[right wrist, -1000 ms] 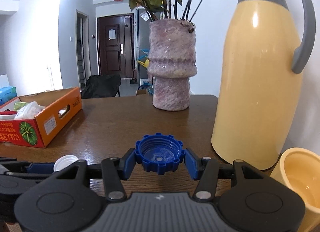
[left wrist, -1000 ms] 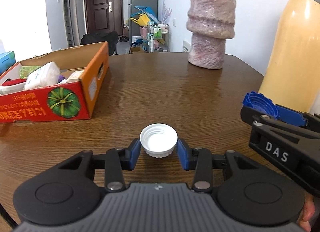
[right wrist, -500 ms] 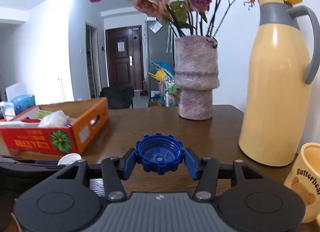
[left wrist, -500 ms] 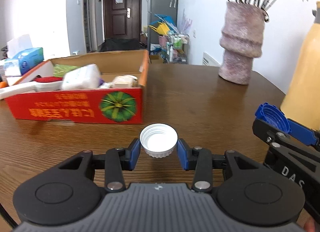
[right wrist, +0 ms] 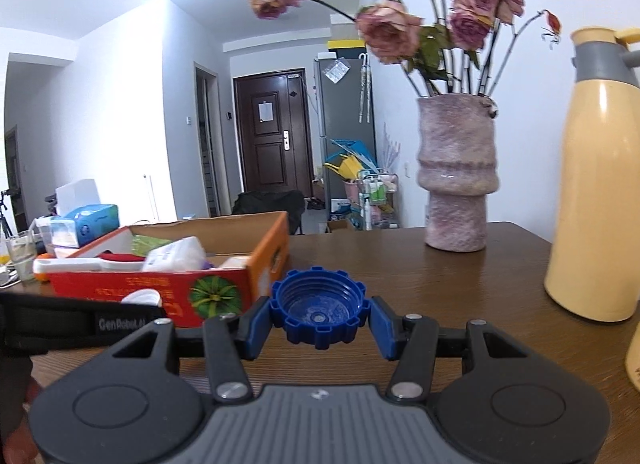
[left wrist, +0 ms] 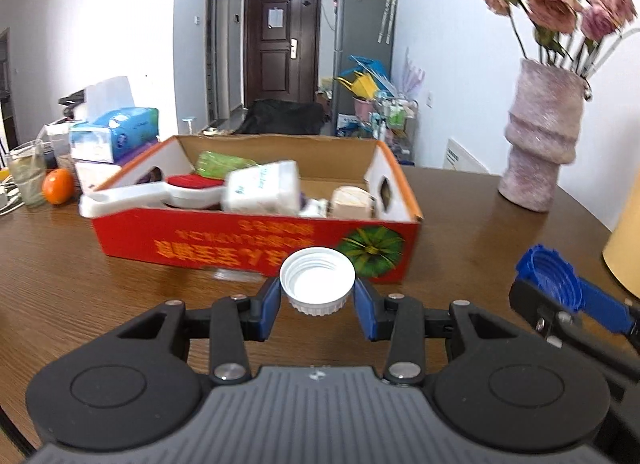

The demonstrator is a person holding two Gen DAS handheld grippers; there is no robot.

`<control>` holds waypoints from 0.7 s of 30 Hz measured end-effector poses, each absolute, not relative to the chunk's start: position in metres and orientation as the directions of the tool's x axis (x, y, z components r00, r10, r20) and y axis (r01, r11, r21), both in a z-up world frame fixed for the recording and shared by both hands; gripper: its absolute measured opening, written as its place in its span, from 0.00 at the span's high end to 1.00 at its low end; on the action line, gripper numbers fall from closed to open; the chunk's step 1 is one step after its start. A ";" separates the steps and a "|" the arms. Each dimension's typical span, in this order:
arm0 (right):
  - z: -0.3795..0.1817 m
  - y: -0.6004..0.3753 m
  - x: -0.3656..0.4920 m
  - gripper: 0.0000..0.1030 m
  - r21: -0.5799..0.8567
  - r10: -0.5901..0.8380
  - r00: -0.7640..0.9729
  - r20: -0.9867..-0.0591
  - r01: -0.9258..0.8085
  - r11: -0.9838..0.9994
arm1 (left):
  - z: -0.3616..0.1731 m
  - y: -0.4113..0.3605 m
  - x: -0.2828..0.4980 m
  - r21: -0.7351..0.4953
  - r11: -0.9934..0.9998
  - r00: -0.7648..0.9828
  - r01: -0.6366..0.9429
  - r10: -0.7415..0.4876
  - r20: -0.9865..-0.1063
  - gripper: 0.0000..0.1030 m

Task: Organize rigid objects
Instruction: 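Carry the blue cap and white cap over the cardboard box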

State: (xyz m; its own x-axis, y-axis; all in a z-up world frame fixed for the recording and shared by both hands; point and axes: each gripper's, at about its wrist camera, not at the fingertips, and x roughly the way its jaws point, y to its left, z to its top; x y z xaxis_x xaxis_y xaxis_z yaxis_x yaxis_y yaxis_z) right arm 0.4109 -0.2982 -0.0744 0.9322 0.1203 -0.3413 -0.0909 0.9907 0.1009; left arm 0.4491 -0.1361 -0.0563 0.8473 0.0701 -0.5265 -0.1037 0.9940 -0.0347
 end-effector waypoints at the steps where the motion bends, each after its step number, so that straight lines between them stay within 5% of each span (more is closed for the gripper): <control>1: -0.074 -0.292 0.410 0.50 0.102 0.124 0.933 -0.337 -0.094 0.990 | -0.054 -0.131 0.449 -0.039 0.993 0.850 -0.107 0.071 -0.522 0.60; 21: -0.070 -0.212 0.426 0.50 0.100 0.136 0.954 -0.269 -0.113 0.989 | -0.036 -0.071 0.467 -0.050 0.992 0.881 -0.112 0.076 -0.466 0.60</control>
